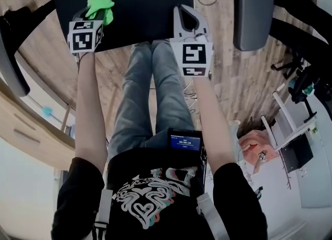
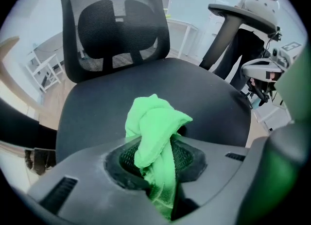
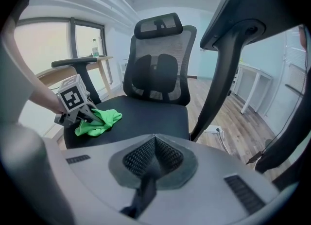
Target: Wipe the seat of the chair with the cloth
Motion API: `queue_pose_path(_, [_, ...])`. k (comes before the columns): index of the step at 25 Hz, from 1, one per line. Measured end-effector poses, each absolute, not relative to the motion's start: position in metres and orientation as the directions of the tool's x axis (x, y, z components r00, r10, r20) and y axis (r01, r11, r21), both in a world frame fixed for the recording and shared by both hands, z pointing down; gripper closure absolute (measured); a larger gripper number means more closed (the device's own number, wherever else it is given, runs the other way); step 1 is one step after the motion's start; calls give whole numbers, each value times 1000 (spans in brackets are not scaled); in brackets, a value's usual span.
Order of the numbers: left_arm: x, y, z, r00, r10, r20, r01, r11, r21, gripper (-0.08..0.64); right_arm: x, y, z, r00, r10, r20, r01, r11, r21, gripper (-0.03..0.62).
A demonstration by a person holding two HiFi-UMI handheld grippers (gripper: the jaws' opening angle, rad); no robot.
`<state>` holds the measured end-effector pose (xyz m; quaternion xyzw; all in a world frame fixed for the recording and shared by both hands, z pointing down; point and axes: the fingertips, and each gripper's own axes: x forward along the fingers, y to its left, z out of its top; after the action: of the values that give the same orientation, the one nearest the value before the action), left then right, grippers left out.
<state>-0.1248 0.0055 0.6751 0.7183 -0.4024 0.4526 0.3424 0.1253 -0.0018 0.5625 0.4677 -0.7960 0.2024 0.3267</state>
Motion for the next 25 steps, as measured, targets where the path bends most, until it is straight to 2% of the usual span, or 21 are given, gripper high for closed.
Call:
queue_pose_path(10, [-17, 2, 678, 405, -226, 886, -803, -552, 226, 456, 153, 6, 566, -297, -629, 718, -905, 425, -3, 592])
queue_pose_path(25, [54, 12, 667, 503, -157, 850, -669, -694, 267, 456, 169, 31, 563, -252, -639, 727, -932, 363, -3, 592])
